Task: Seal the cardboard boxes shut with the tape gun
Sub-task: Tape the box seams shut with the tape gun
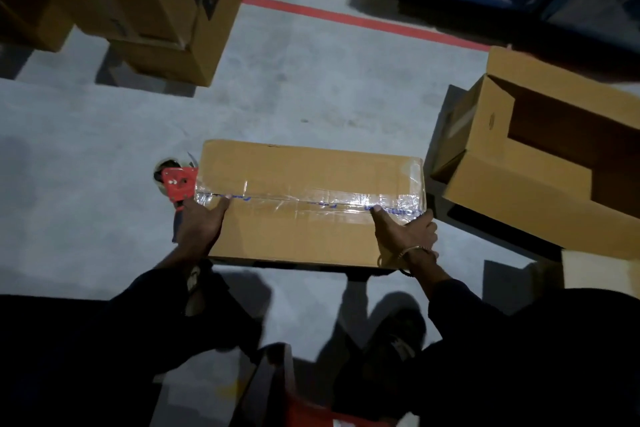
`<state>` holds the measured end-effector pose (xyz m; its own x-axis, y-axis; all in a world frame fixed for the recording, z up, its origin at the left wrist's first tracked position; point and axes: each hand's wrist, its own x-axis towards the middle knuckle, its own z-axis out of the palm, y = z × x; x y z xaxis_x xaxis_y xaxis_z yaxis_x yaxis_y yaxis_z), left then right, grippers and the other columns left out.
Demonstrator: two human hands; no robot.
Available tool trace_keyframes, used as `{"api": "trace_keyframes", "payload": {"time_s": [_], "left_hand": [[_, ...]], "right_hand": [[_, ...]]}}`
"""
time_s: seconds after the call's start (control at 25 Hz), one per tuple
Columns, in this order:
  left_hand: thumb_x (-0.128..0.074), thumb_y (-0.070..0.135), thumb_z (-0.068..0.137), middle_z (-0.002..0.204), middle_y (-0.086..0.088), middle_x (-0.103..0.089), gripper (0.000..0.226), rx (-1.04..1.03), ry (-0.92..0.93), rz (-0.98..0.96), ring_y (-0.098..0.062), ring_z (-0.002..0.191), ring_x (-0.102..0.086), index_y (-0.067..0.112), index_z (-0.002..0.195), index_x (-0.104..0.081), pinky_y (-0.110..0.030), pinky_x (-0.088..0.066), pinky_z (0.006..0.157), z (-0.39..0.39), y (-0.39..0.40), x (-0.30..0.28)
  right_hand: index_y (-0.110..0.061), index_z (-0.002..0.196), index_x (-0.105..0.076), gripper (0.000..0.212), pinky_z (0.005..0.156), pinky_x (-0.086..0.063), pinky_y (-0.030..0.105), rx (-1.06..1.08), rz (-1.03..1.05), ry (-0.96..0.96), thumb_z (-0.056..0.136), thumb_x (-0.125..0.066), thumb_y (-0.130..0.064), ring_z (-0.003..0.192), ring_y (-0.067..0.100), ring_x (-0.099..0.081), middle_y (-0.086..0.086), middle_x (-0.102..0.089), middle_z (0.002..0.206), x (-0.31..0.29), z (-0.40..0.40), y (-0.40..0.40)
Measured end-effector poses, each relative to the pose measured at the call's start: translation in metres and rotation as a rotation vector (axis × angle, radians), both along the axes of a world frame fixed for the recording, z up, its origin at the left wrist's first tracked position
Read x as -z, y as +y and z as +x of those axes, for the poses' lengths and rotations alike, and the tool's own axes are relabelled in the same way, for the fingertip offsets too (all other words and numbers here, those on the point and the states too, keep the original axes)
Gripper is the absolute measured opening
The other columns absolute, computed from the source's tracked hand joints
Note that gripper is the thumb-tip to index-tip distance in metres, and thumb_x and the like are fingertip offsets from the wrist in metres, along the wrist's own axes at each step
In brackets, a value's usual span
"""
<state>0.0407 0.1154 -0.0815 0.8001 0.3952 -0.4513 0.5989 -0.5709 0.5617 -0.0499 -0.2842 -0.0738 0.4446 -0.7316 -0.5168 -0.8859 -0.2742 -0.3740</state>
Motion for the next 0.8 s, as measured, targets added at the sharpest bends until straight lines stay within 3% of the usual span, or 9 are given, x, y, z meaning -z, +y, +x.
{"api": "trace_keyframes", "payload": {"time_s": [0.08,0.24,0.36,0.48,0.6,0.72,0.8], "left_hand": [[-0.071,0.09,0.061,0.137,-0.008,-0.064,0.106,-0.028,0.084,0.032,-0.037,0.123,-0.062,0.025,0.141,-0.049,-0.05,-0.049,0.104,0.011,-0.005,-0.005],[-0.068,0.083,0.071,0.131,-0.017,-0.066,0.089,-0.179,0.126,0.176,-0.043,0.12,-0.062,0.019,0.133,-0.059,-0.051,-0.049,0.103,0.022,-0.019,-0.018],[-0.071,0.071,0.082,0.132,-0.017,-0.065,0.074,-0.194,0.078,0.059,-0.042,0.121,-0.061,0.02,0.134,-0.06,-0.048,-0.046,0.102,0.042,-0.032,-0.051],[-0.068,0.053,0.095,0.134,-0.019,-0.064,0.049,-0.158,0.02,-0.084,-0.039,0.124,-0.06,0.016,0.127,-0.062,-0.043,-0.044,0.097,0.079,-0.041,-0.094],[-0.066,0.045,0.099,0.134,-0.019,-0.065,0.052,-0.124,-0.004,-0.15,-0.039,0.125,-0.059,0.007,0.133,-0.061,-0.04,-0.042,0.1,0.124,-0.038,-0.158],[-0.077,0.034,0.091,0.119,-0.006,-0.07,0.044,-0.132,0.007,-0.269,-0.028,0.112,-0.066,0.012,0.127,-0.066,-0.035,-0.047,0.094,0.158,-0.018,-0.221],[-0.087,0.032,0.082,0.112,-0.004,-0.074,0.037,-0.169,0.032,-0.356,-0.027,0.106,-0.07,0.017,0.111,-0.071,-0.038,-0.055,0.096,0.171,-0.001,-0.254]], "right_hand": [[-0.019,0.157,-0.016,0.14,0.11,-0.029,0.064,-0.001,-0.099,0.033,0.05,-0.058,-0.099,0.144,0.035,-0.033,0.01,-0.033,0.157,0.007,0.006,0.007],[-0.017,0.152,-0.031,0.122,0.108,-0.029,0.06,0.056,-0.235,0.025,0.061,-0.058,-0.094,0.14,0.035,-0.039,0.013,-0.045,0.15,0.002,0.027,0.006],[-0.017,0.149,-0.035,0.121,0.106,-0.03,0.06,0.034,-0.22,0.006,0.06,-0.056,-0.096,0.139,0.034,-0.04,0.013,-0.045,0.15,-0.033,0.067,-0.014],[-0.017,0.15,-0.032,0.127,0.107,-0.03,0.063,-0.033,-0.24,0.027,0.056,-0.053,-0.099,0.14,0.037,-0.04,0.015,-0.043,0.152,-0.088,0.111,-0.039],[-0.014,0.149,-0.033,0.128,0.109,-0.031,0.064,-0.103,-0.258,-0.007,0.056,-0.055,-0.099,0.139,0.039,-0.042,0.017,-0.044,0.151,-0.168,0.167,-0.055],[-0.018,0.136,-0.045,0.128,0.106,-0.039,0.063,-0.199,-0.26,-0.022,0.043,-0.055,-0.105,0.128,0.041,-0.052,0.017,-0.056,0.138,-0.253,0.24,-0.061],[-0.021,0.131,-0.046,0.126,0.103,-0.044,0.059,-0.276,-0.241,0.013,0.037,-0.056,-0.106,0.122,0.042,-0.054,0.016,-0.058,0.133,-0.305,0.291,-0.053]]}}
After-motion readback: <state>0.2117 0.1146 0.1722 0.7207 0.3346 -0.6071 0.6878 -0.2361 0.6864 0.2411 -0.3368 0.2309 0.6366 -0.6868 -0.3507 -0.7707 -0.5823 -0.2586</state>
